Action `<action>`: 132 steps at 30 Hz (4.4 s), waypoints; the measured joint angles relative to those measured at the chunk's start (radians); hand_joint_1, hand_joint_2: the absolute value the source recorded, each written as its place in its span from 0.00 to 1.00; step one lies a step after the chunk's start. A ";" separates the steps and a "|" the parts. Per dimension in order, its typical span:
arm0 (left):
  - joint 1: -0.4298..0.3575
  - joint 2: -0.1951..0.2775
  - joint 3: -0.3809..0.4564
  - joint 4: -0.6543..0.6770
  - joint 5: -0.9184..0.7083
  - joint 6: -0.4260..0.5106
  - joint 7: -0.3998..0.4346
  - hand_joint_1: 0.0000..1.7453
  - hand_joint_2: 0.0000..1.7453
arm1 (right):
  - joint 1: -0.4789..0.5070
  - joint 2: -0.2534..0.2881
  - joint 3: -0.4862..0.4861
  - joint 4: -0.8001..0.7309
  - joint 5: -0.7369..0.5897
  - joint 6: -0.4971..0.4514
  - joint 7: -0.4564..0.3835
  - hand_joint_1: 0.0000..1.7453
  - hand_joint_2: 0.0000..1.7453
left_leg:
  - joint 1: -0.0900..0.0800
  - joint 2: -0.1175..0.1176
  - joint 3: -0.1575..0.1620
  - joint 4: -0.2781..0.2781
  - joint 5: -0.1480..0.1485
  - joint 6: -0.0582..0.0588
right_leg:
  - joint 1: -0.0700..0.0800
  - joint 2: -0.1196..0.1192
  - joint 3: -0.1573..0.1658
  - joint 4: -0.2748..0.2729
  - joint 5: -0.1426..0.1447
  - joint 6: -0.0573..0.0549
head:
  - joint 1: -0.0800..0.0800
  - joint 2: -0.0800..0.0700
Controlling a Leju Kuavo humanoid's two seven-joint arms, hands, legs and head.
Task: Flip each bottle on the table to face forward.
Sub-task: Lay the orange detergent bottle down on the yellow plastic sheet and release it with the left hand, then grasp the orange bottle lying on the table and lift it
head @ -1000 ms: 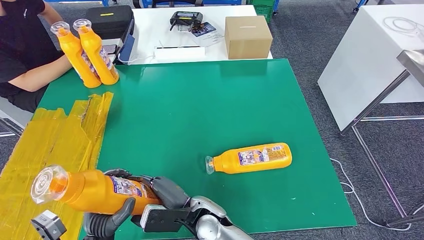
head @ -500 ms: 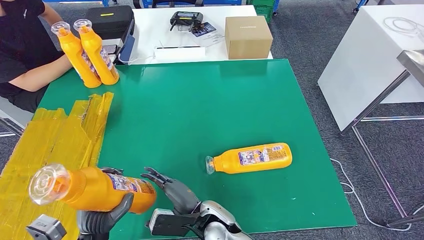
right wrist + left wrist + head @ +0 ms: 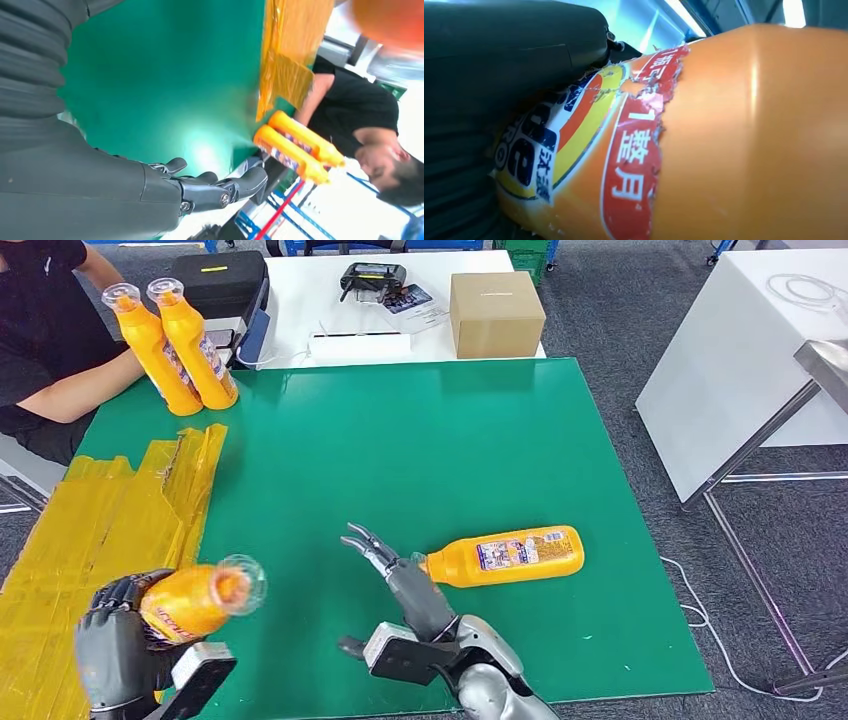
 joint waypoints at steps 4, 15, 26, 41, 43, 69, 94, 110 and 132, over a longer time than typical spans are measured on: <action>-0.009 0.018 0.033 0.113 -0.244 0.031 0.124 1.00 1.00 | -0.005 -0.021 -0.024 -0.027 -0.017 0.025 -0.004 0.00 1.00 | 0.000 0.000 0.000 0.000 0.000 0.000 | 0.000 0.000 0.000 0.000 0.000 0.000 | 0.000 0.000; -0.036 0.098 0.024 0.297 -0.345 -0.039 0.233 0.00 1.00 | -0.039 -0.050 -0.030 -0.029 -0.038 0.054 -0.003 0.00 1.00 | 0.000 0.000 0.000 0.000 0.000 0.000 | 0.000 0.000 0.000 0.000 0.000 0.000 | 0.000 0.000; -0.086 0.177 -0.024 0.375 -0.384 -0.091 0.352 0.00 0.00 | -0.072 -0.050 -0.028 0.002 -0.039 0.065 -0.002 0.00 1.00 | 0.000 -0.001 0.002 0.000 0.000 0.000 | 0.000 0.000 0.003 0.000 0.000 0.000 | 0.000 0.000; -0.091 0.230 -0.068 0.399 -0.363 -0.112 0.389 0.00 0.00 | -0.077 -0.050 -0.029 0.036 -0.026 0.064 -0.002 0.00 1.00 | 0.000 -0.001 0.002 0.000 0.000 0.000 | 0.000 0.000 0.003 0.000 0.000 0.000 | 0.000 0.000; -0.088 0.228 -0.064 0.391 -0.325 -0.092 0.355 0.00 0.00 | -0.075 -0.052 -0.031 0.035 -0.016 0.061 -0.002 0.00 1.00 | 0.000 0.000 0.002 0.000 0.000 0.000 | 0.000 0.000 0.003 0.000 0.000 0.000 | 0.000 0.000; -0.029 -0.022 0.173 0.060 0.472 -0.156 -0.061 0.00 0.00 | 0.074 -0.119 -0.128 -0.084 0.130 -0.031 0.016 0.00 1.00 | 0.000 0.000 0.000 0.000 0.000 0.000 | 0.000 0.000 0.001 0.000 0.000 0.000 | 0.000 0.000; 0.011 -0.040 0.129 -0.023 0.921 -0.718 -0.103 0.00 0.00 | 0.016 -0.247 -0.299 0.016 0.231 -0.010 0.160 0.00 1.00 | 0.000 -0.001 0.000 0.000 0.000 0.000 | 0.000 -0.001 0.001 0.000 0.000 0.000 | 0.000 0.000; 0.008 -0.024 0.075 -0.028 0.945 -0.700 -0.082 0.00 0.00 | -0.023 -0.260 -0.305 0.135 0.292 0.020 0.193 0.00 1.00 | 0.000 -0.001 0.000 0.000 0.000 0.000 | 0.000 -0.001 0.001 0.000 0.000 0.000 | 0.000 0.000; 0.008 -0.020 0.082 -0.026 0.964 -0.723 -0.082 0.00 0.00 | -0.036 -0.286 -0.288 0.113 0.375 -0.004 0.215 0.00 1.00 | 0.000 -0.001 0.001 0.000 0.000 0.000 | 0.000 -0.001 0.002 0.000 0.000 0.000 | 0.000 0.000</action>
